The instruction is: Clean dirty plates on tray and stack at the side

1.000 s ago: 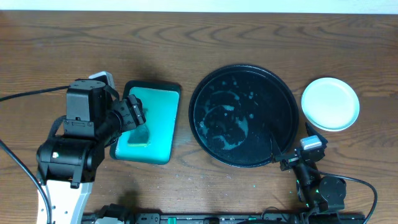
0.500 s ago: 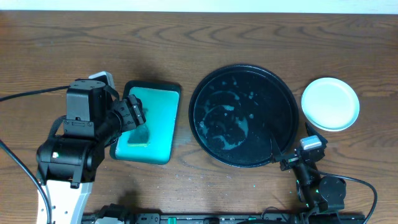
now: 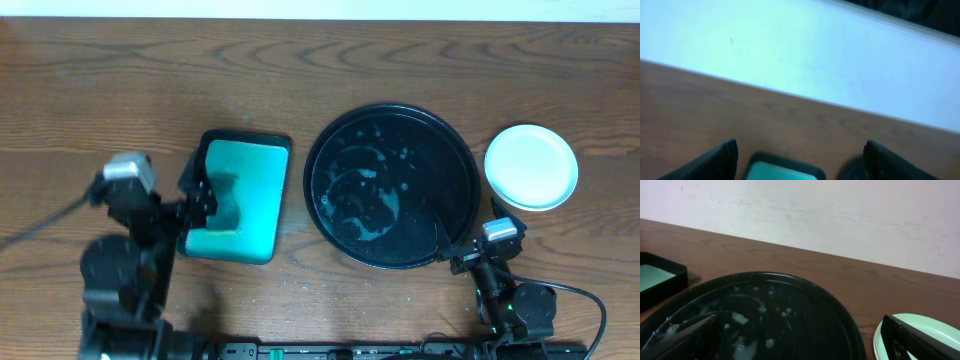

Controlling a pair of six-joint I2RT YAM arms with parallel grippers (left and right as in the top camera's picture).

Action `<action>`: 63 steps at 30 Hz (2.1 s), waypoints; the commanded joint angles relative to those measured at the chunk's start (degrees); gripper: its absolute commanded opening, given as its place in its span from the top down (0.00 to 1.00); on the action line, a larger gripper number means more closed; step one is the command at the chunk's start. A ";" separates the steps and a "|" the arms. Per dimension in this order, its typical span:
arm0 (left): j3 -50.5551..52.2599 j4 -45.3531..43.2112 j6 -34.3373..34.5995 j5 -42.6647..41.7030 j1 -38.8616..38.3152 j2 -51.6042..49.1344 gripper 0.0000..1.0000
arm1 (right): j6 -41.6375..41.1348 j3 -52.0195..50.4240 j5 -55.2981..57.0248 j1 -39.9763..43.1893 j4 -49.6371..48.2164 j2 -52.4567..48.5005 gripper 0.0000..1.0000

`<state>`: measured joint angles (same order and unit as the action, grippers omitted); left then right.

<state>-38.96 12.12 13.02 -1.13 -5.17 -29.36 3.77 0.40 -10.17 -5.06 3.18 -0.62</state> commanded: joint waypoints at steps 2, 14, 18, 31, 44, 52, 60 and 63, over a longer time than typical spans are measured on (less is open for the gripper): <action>11.61 -5.29 -2.25 0.31 3.37 11.80 0.19 | 0.13 -0.11 0.48 -0.26 0.22 0.35 0.01; 26.08 -9.33 -2.32 3.02 4.85 29.29 0.20 | 0.13 -0.11 0.48 -0.26 0.22 0.35 0.01; 33.24 -14.38 -2.27 3.26 4.83 29.29 0.20 | 0.13 -0.11 0.48 -0.26 0.22 0.35 0.01; 38.73 -8.07 -2.05 3.13 4.83 29.29 0.19 | 0.13 -0.11 0.48 -0.26 0.22 0.35 0.01; 38.73 -8.09 -2.03 3.13 4.83 29.14 0.20 | 0.13 -0.11 0.48 -0.26 0.22 0.35 0.01; 38.73 -8.07 -2.03 3.13 4.83 29.14 0.19 | 0.13 -0.11 0.48 -0.26 0.22 0.35 0.01; 38.73 -8.09 -2.05 3.13 4.83 29.14 0.20 | 0.13 -0.11 0.48 -0.26 0.22 0.35 0.01; 38.73 -8.09 -2.03 3.13 4.83 29.14 0.19 | 0.13 -0.11 0.48 -0.26 0.22 0.35 0.01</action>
<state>-0.75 1.04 11.73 1.21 -0.51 -0.58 3.77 0.40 -10.20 -5.06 3.18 -0.62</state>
